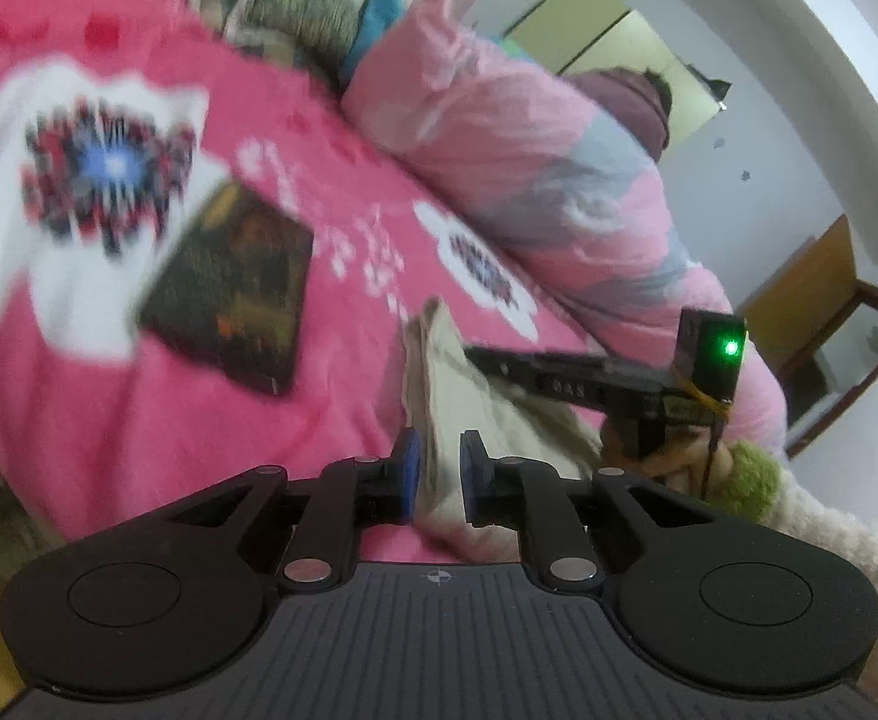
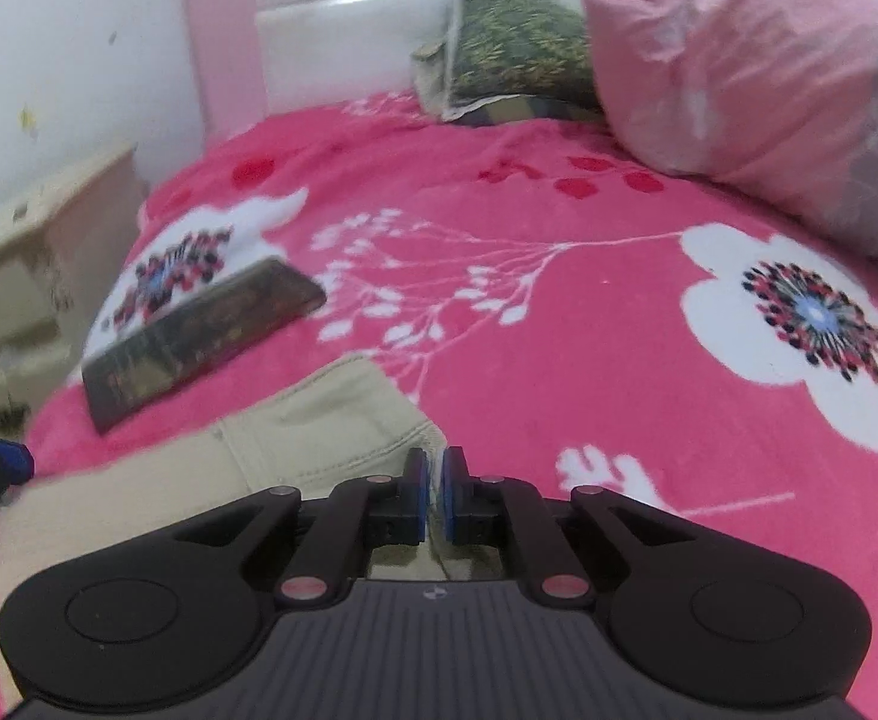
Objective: Fold clothes
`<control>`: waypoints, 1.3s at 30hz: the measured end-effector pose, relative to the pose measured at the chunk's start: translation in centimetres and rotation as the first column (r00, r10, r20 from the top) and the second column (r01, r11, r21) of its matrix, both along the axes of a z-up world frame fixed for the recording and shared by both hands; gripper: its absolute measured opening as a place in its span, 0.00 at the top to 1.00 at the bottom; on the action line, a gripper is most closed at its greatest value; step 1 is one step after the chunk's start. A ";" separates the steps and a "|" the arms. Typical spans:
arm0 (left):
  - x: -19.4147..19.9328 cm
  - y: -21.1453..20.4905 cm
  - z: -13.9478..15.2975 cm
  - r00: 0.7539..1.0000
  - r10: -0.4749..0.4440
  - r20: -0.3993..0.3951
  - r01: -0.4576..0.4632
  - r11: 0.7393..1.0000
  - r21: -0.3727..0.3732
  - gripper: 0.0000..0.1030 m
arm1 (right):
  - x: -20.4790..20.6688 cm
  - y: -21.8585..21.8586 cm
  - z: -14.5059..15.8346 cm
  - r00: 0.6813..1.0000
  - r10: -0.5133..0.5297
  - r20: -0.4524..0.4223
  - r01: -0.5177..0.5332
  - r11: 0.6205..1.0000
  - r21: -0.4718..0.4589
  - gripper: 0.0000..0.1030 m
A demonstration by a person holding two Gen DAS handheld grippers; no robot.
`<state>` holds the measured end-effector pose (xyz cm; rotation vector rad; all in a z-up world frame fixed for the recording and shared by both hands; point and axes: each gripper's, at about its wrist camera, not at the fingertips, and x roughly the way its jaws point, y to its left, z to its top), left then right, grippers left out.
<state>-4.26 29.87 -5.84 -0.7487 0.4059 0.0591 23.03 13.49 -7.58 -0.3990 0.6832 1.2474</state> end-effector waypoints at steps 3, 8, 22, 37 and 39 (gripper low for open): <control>0.1 0.0 1.8 0.999 0.022 0.041 -0.023 0.999 0.023 0.74 | 1.0 -1.2 1.2 0.995 -0.062 -0.081 0.067 0.996 0.061 0.87; 4.6 -1.8 4.8 0.998 -0.020 0.064 0.016 0.998 0.057 0.73 | 3.2 -5.5 4.9 0.966 -0.192 -0.174 0.222 0.960 0.169 0.87; 18.1 -5.7 0.4 0.980 0.023 -0.197 0.017 0.980 0.197 0.73 | -0.1 -24.5 6.4 0.909 -0.378 0.175 0.385 0.923 -0.007 0.87; 16.9 -4.5 -1.7 0.984 0.034 -0.173 -0.012 0.991 0.130 0.77 | 3.3 -21.7 1.2 0.977 -0.144 0.157 0.176 0.960 -0.216 0.75; 16.9 -4.5 -1.7 0.984 0.034 -0.174 -0.011 0.991 0.131 0.77 | 3.4 -21.5 1.1 0.982 -0.114 0.150 0.148 0.959 -0.240 0.75</control>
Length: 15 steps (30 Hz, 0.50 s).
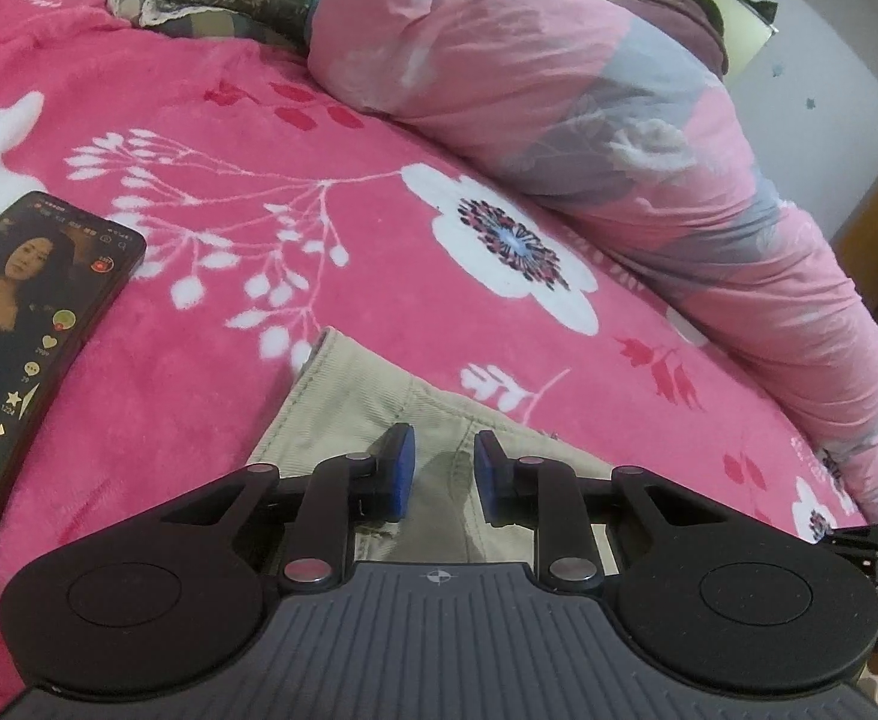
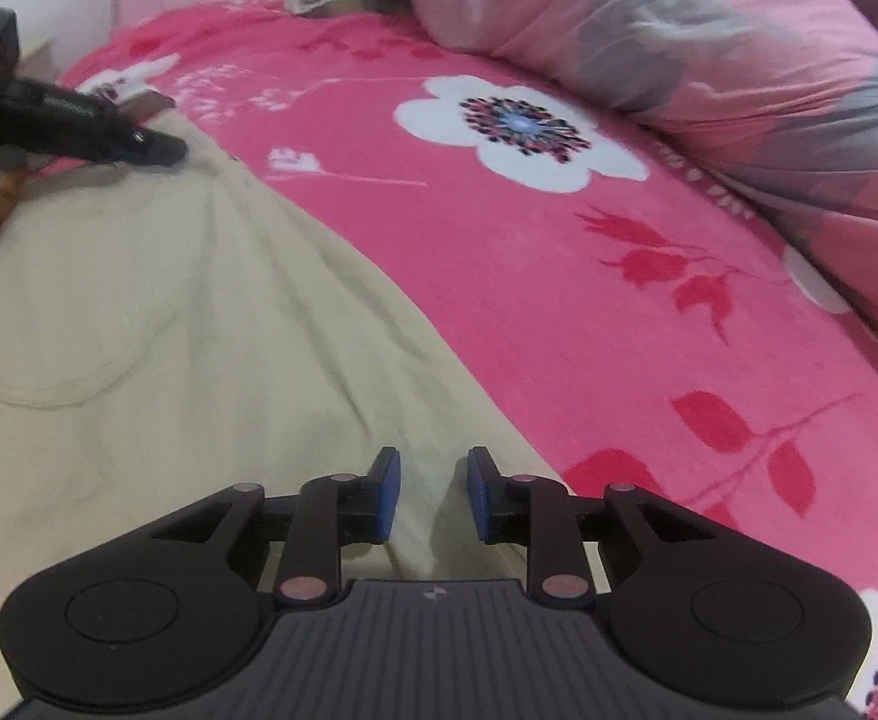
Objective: Fold clothes
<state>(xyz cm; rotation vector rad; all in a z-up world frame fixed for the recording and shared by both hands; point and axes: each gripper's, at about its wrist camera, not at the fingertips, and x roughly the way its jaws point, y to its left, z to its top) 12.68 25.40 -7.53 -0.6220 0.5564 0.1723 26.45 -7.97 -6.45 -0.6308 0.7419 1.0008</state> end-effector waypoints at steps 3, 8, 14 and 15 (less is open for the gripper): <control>0.0 -0.1 0.0 1.000 -0.001 -0.001 0.001 1.000 0.010 0.77 | 0.5 0.2 0.2 0.998 0.031 -0.046 -0.031 0.999 -0.007 0.75; 0.0 -0.2 -0.1 1.000 0.000 0.002 0.000 1.000 0.020 0.77 | 1.6 0.5 -0.7 0.997 0.000 -0.071 -0.002 1.000 -0.028 0.75; -0.1 -0.3 -0.2 1.000 0.008 0.016 -0.008 1.000 0.023 0.78 | -0.2 0.4 0.7 0.999 -0.029 0.040 0.029 1.000 -0.004 0.99; -0.1 -0.2 -0.3 1.000 0.011 0.019 -0.011 1.000 0.018 0.78 | -0.6 0.4 1.2 0.997 -0.034 0.075 0.034 0.999 0.005 0.99</control>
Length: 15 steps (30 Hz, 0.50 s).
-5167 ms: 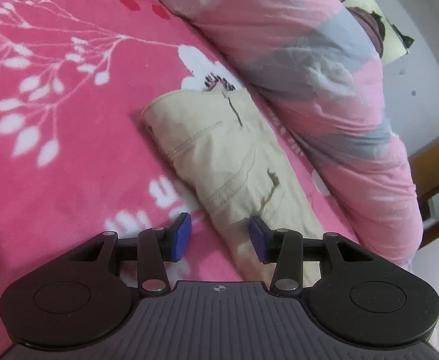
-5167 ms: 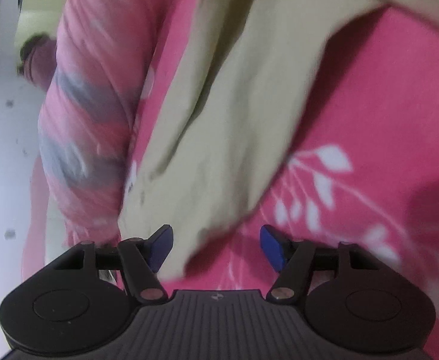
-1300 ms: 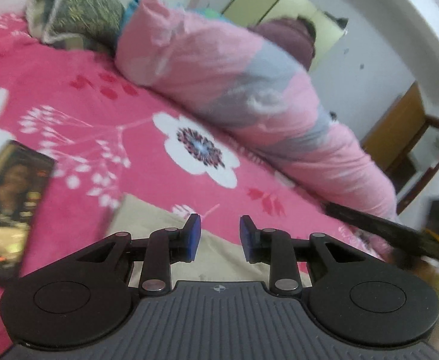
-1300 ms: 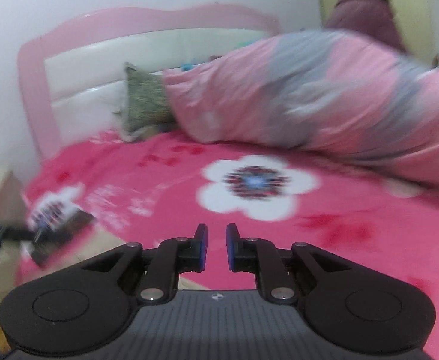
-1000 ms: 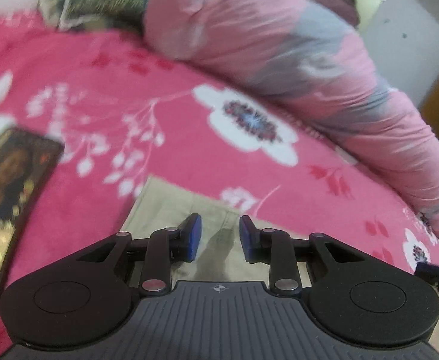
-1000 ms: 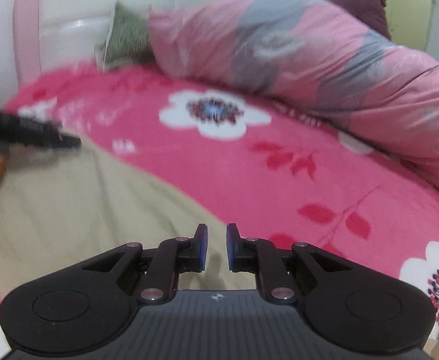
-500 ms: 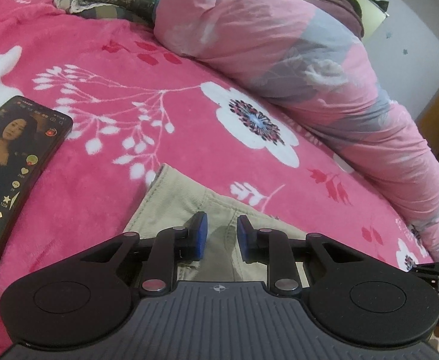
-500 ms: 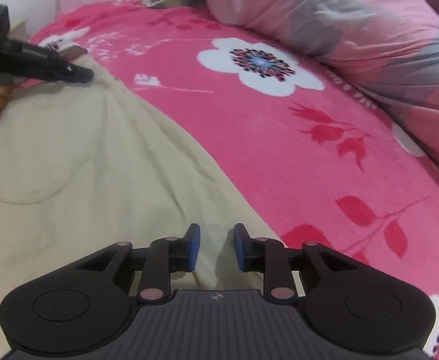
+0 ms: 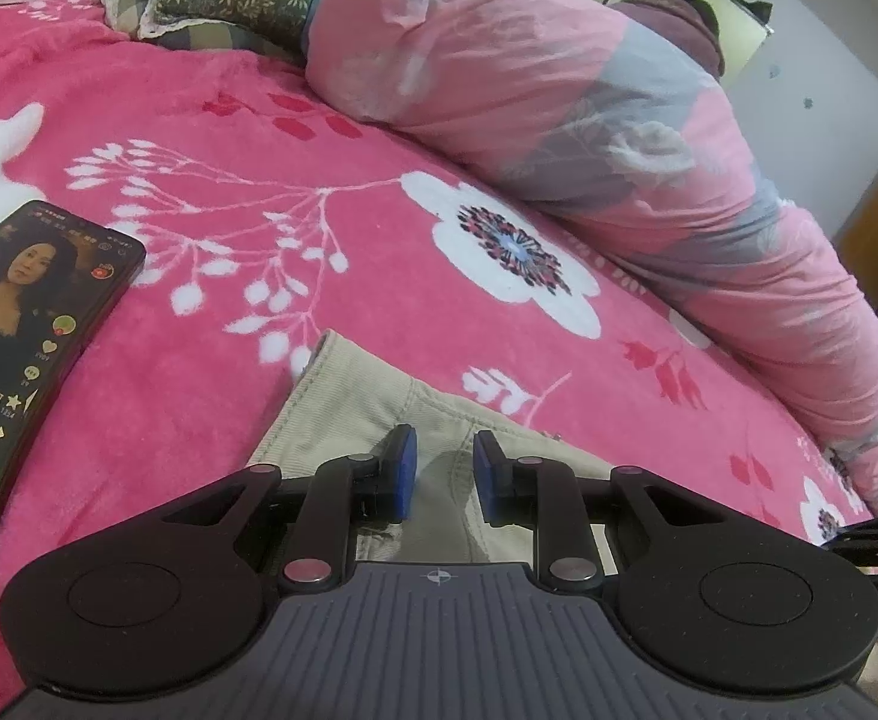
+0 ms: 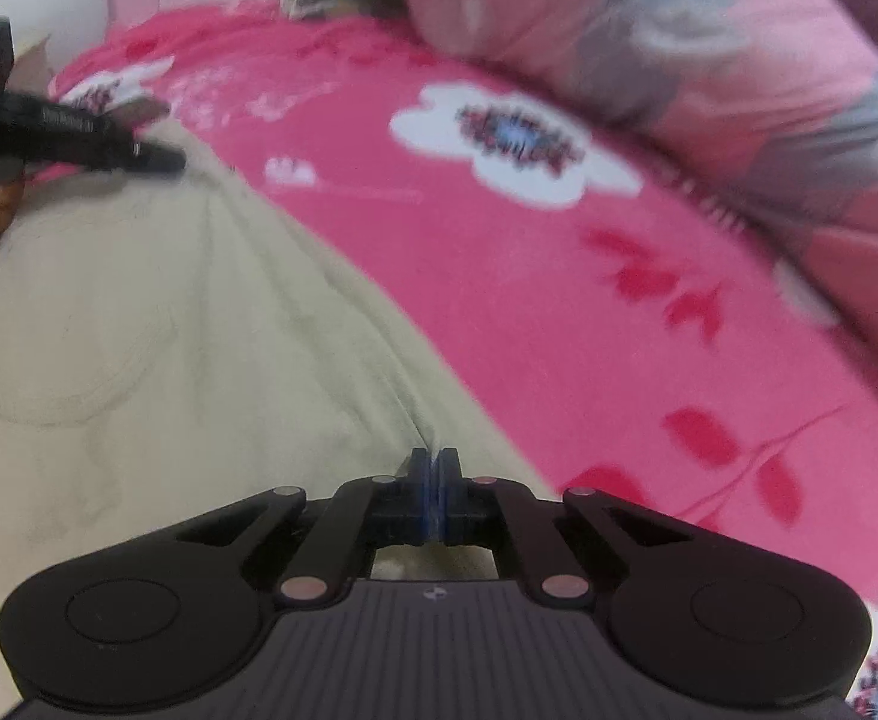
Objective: Fold clothes
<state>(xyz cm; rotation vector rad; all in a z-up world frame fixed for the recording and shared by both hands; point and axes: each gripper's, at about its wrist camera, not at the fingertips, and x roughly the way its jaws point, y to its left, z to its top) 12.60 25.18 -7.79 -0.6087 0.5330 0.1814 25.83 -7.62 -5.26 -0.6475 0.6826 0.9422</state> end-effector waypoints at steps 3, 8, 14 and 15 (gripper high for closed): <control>0.0 0.0 0.2 1.000 0.007 0.003 -0.007 1.000 -0.001 0.79 | 0.1 -0.2 1.5 0.998 -0.032 0.060 0.031 0.999 0.020 1.00; 0.3 -0.3 0.3 1.000 0.025 0.002 -0.025 0.999 0.022 0.80 | 0.7 0.9 1.0 0.991 -0.043 0.129 0.044 0.999 -0.004 1.00; 0.3 -0.3 0.1 1.000 0.023 -0.006 -0.023 0.999 0.028 0.81 | 2.2 1.8 -3.1 0.995 -0.075 0.061 0.077 0.996 -0.041 0.99; 0.3 -0.3 0.1 1.000 0.022 -0.007 -0.022 0.999 0.026 0.81 | 2.6 1.5 -3.3 0.995 -0.094 0.039 0.095 0.995 -0.017 0.99</control>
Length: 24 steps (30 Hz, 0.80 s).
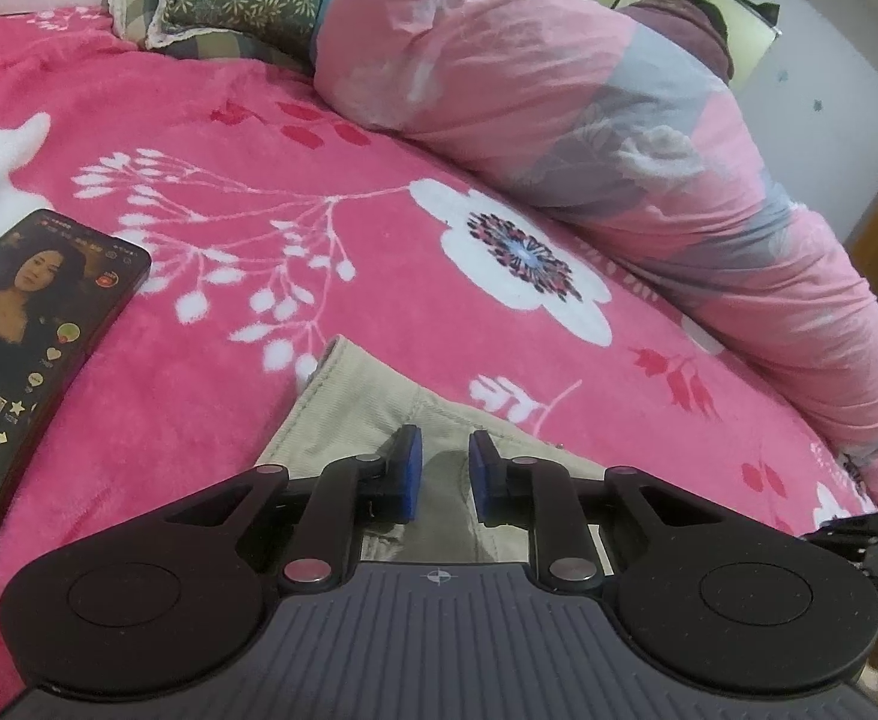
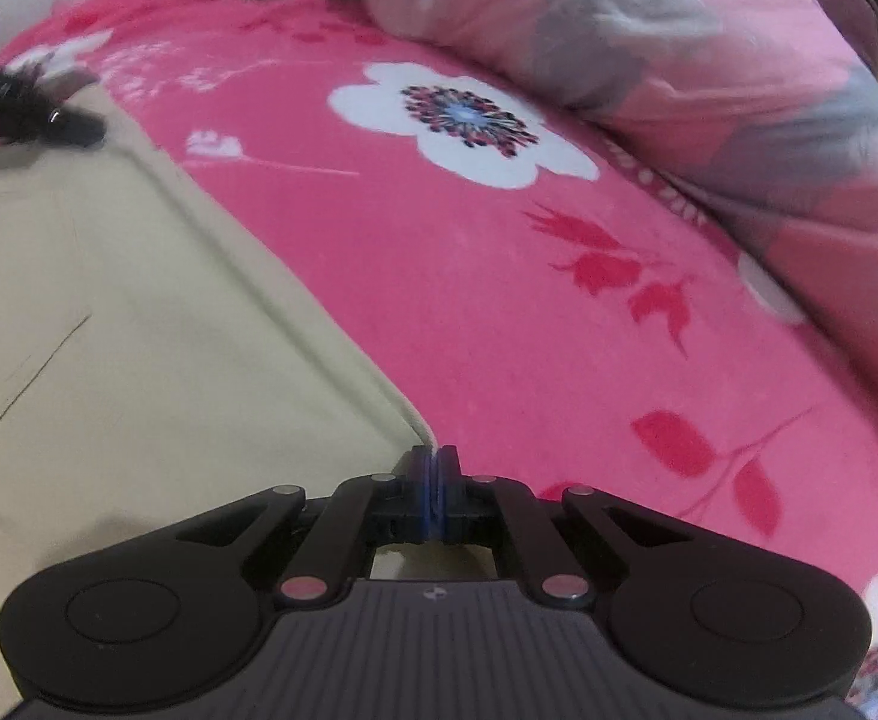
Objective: Fold clothes
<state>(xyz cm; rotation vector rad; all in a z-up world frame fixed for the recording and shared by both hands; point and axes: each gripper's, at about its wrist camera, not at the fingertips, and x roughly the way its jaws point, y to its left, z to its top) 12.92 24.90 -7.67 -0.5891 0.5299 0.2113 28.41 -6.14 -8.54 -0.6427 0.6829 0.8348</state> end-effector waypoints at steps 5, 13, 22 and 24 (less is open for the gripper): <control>-0.1 0.0 -0.1 1.000 0.000 0.000 0.000 1.000 -0.001 0.81 | 4.7 -5.4 1.1 0.931 -0.309 -0.193 0.348 0.911 0.222 0.85; -0.1 -0.5 0.4 1.000 -0.007 -0.006 0.007 1.000 0.031 0.80 | 1.0 -16.0 5.7 0.756 -0.557 -0.344 0.651 0.585 0.484 0.85; -2.0 -3.8 4.0 0.997 -0.012 0.071 0.004 0.994 0.106 0.68 | -12.6 -24.3 7.6 0.654 -0.703 -0.278 0.718 0.461 0.522 0.84; -2.1 -5.4 4.9 0.995 -0.045 0.085 0.036 0.993 0.111 0.67 | -15.1 -25.5 6.5 0.607 -0.746 -0.273 0.752 0.429 0.500 0.84</control>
